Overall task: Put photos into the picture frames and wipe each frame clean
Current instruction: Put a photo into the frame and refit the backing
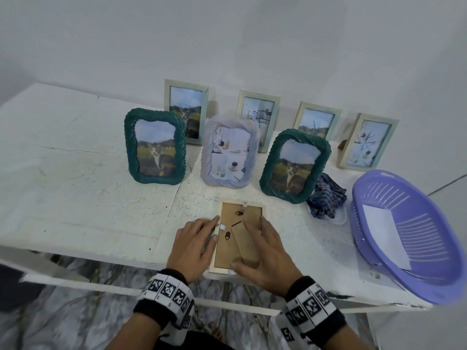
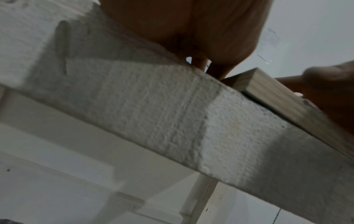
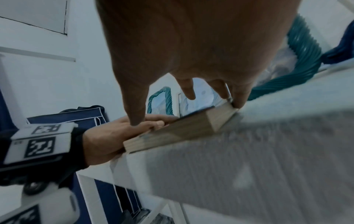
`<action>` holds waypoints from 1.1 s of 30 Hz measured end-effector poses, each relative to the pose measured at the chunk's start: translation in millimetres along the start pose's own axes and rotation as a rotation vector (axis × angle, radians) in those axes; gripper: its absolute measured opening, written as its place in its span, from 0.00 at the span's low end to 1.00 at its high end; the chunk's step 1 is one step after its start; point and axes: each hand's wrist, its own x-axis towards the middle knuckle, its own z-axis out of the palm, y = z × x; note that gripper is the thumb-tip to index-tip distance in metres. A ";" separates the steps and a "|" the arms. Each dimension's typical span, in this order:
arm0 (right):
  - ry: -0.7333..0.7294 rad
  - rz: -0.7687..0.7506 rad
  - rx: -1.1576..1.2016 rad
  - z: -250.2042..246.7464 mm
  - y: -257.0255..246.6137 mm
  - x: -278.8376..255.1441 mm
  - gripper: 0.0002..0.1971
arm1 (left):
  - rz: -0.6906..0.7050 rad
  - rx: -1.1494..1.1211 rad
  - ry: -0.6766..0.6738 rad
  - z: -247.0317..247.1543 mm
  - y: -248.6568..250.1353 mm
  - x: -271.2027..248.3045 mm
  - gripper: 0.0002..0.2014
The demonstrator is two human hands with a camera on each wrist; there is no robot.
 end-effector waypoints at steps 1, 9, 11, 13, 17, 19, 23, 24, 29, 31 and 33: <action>0.001 0.006 -0.006 6.4 -0.9 -4.5 0.52 | -0.003 0.003 -0.003 -0.2 0.2 -0.2 0.25; 0.091 0.009 0.027 28.2 0.8 -6.3 0.48 | -0.001 0.019 -0.006 0.2 -0.5 -0.5 0.25; 0.122 0.007 0.035 32.5 0.5 -5.4 0.45 | -0.004 0.025 -0.009 -0.3 1.1 -0.8 0.25; 0.175 0.010 0.053 37.0 -0.2 -3.0 0.41 | -0.001 0.030 -0.006 -0.9 2.5 -0.5 0.25; 0.203 0.042 0.094 41.2 -1.2 -0.7 0.38 | -0.002 0.019 0.001 -1.2 1.9 -0.1 0.25; 0.206 0.049 0.125 39.6 -0.2 -1.7 0.38 | -0.006 0.009 0.000 -0.3 1.7 0.0 0.25; 0.196 0.124 0.323 28.5 1.7 -2.3 0.32 | -0.045 -0.105 -0.008 -0.6 2.3 0.8 0.27; 0.204 0.136 0.366 25.8 1.7 -1.8 0.31 | -0.065 -0.170 0.004 -2.3 5.5 0.8 0.27; 0.243 0.139 0.533 19.0 1.5 0.5 0.33 | -0.266 -0.486 0.157 -23.4 39.9 6.6 0.18; 0.258 0.143 0.566 9.3 -0.3 -1.9 0.30 | -0.294 -0.594 0.182 -36.3 58.2 10.2 0.15; 0.293 0.160 0.649 -6.7 -3.4 -8.4 0.25 | -0.266 -0.773 0.139 -48.6 79.0 13.3 0.15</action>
